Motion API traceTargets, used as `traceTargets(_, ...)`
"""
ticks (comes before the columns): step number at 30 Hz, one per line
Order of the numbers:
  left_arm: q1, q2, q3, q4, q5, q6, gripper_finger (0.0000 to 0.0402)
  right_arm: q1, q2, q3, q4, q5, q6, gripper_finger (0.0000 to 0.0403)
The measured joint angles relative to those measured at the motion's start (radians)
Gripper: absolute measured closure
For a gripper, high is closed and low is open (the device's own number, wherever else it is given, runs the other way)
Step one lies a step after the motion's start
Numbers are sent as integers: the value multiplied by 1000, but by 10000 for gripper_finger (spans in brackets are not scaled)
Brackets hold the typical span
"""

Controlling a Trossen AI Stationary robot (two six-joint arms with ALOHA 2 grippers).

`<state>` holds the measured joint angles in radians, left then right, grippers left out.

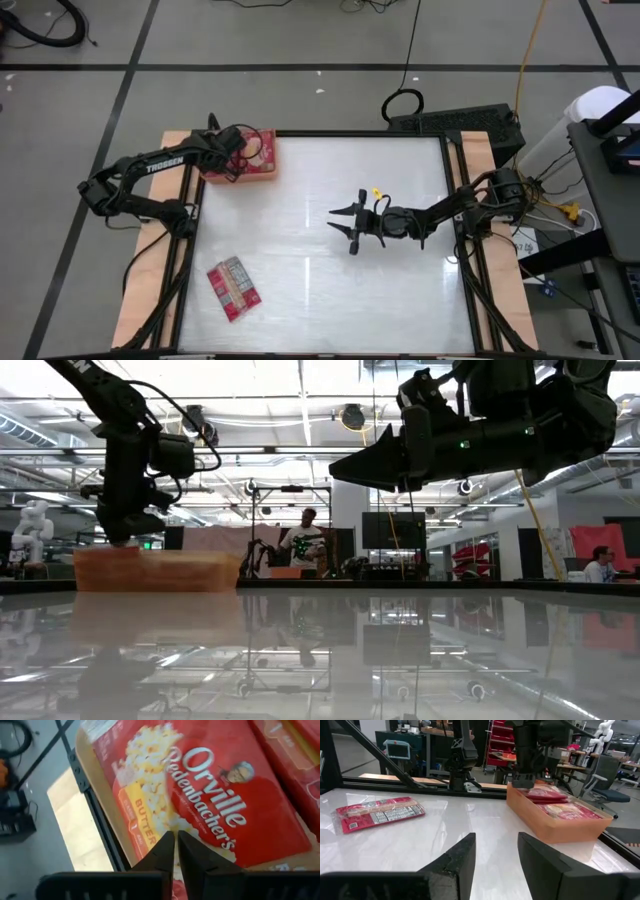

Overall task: Sort popcorn bags into baskets
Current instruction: Put the red popcorn bag into the orange bin

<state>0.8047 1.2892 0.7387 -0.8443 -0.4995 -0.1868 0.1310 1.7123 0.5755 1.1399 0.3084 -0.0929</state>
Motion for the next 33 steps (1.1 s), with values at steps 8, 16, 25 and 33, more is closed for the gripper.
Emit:
traceTargets(8, -22, -29, 0, 20, -1, -55, 397, 0, 0, 0, 0, 0, -1, 261)
traceTargets(16, -138, -180, 64, -136, 278, -127, 373, 0, 0, 0, -8, 0, 2, 261)
traceTargets(25, -567, -368, -19, -150, 595, -276, 369, 2, 0, 0, -16, 0, 20, 261)
traceTargets(33, -1016, -370, -121, -138, 604, -643, 305, 52, 0, 0, -17, 0, 119, 261)
